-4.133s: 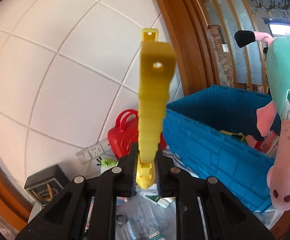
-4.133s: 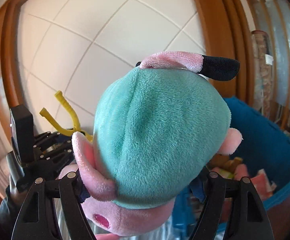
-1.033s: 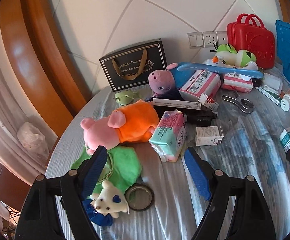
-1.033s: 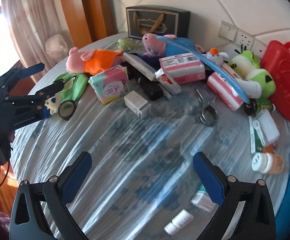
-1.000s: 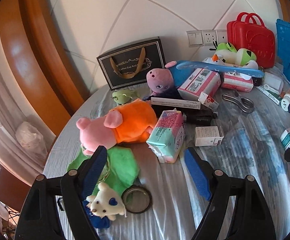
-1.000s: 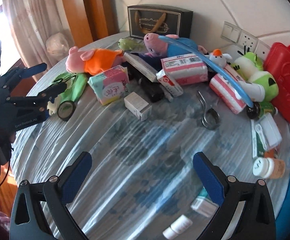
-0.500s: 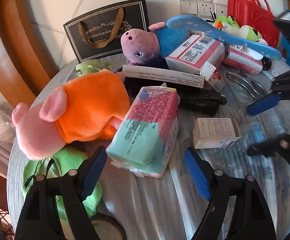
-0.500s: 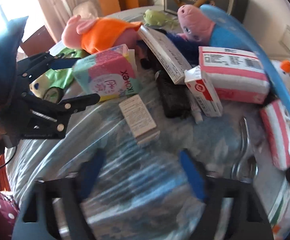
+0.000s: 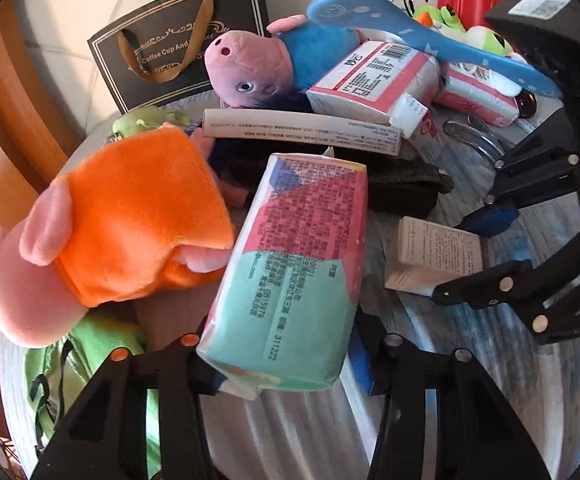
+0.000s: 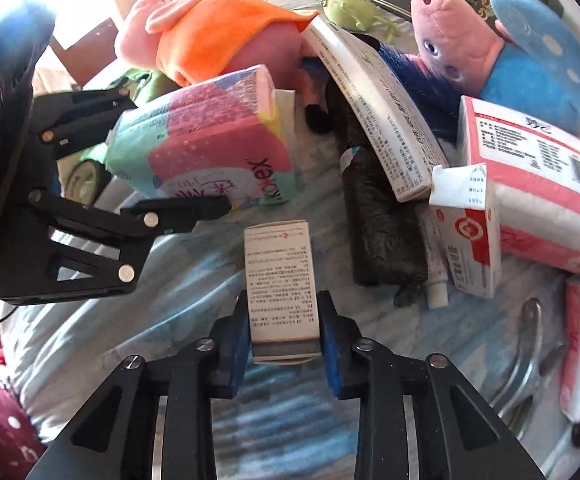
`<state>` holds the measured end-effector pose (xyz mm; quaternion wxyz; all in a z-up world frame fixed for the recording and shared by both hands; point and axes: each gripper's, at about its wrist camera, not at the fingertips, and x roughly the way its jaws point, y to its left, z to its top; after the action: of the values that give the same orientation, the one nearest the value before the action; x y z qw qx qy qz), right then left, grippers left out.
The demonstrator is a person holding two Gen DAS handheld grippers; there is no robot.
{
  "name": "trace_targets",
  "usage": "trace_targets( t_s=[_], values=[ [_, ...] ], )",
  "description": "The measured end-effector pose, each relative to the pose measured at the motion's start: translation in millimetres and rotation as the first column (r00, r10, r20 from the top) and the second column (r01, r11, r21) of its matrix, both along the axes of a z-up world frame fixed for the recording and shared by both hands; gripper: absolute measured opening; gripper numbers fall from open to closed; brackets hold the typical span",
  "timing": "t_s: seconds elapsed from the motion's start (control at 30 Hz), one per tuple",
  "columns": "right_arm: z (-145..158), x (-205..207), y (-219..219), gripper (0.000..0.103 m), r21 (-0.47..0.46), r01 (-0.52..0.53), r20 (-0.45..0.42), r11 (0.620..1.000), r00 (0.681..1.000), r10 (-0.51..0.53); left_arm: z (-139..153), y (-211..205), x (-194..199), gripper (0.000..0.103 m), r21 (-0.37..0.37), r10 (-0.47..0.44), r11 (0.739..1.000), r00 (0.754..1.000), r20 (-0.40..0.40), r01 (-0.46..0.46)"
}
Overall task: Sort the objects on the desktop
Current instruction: 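Grasp the small white medicine box with the right tool while the left tool grasps the pink-teal pad pack, then carry both held items into the blue crate and open both tools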
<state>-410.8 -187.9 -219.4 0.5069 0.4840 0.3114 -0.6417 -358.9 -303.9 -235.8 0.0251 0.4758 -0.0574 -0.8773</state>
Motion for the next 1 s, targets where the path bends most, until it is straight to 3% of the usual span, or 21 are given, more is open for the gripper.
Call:
trace_targets(
  t_s=[0.27, 0.57, 0.77, 0.9, 1.0],
  values=[
    [40, 8, 50, 0.029, -0.101, 0.216, 0.07, 0.971, 0.975, -0.21, 27, 10, 20, 0.045, -0.002, -0.006, 1.0, 0.999, -0.034, 0.006],
    [139, 45, 120, 0.029, -0.275, 0.381, 0.01, 0.883, 0.919, -0.394, 104, 43, 47, 0.045, -0.066, -0.032, 0.998, 0.983, -0.18, 0.02],
    [203, 92, 186, 0.029, -0.367, 0.514, -0.034, 0.775, 0.825, -0.564, 158, 95, 71, 0.045, -0.097, -0.155, 0.986, 0.951, -0.269, 0.134],
    [239, 122, 231, 0.029, -0.394, 0.592, -0.063, 0.703, 0.745, -0.664, 192, 143, 83, 0.045, -0.096, -0.254, 0.967, 0.91, -0.327, 0.235],
    [271, 144, 270, 0.029, -0.41, 0.621, -0.083, 0.668, 0.704, -0.706, 218, 182, 91, 0.045, -0.096, -0.304, 0.953, 0.88, -0.365, 0.289]
  ],
)
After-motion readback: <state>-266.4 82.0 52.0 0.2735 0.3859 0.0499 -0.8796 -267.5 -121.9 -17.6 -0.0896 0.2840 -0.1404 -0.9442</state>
